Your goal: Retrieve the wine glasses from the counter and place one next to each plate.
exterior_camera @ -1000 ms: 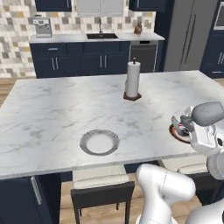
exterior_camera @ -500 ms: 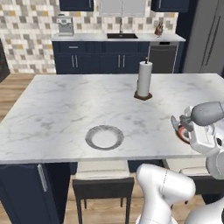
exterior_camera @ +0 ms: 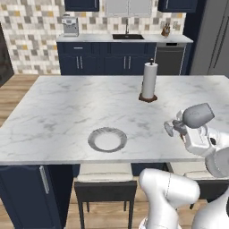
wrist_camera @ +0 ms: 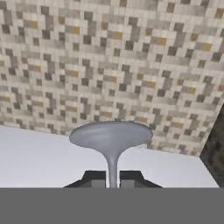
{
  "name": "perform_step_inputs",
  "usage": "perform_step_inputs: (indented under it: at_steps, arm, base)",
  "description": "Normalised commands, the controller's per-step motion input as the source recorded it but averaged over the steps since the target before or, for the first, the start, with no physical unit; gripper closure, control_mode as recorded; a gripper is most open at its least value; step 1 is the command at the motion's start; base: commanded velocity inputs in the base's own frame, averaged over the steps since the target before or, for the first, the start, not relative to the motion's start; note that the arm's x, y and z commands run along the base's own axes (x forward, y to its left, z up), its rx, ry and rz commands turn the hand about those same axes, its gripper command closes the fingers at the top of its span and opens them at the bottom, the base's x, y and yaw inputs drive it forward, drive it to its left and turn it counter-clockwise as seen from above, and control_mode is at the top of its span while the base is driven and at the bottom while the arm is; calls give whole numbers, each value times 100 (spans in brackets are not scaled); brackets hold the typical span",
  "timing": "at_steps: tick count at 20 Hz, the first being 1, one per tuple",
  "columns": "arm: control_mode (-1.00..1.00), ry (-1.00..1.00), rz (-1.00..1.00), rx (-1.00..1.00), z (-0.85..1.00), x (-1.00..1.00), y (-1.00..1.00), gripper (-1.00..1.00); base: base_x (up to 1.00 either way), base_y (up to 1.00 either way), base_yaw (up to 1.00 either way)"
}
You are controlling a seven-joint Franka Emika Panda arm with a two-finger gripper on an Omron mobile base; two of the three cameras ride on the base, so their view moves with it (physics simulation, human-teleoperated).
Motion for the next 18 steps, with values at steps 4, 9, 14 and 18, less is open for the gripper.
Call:
perform_step_inputs:
  at_steps: [4,9,14,18]
  arm:
    - [-100,1,10,-32,-28,33,7,100]
    - [-100,0,9,-18,-30,27,-1,100]
    - [-100,-2,3,-15,-34,33,0,100]
    - [-100,1,0,-13,-46,71,0,100]
  base:
    - [0,0,0]
    - [0,0,0]
    - [0,0,0]
    - [0,0,0]
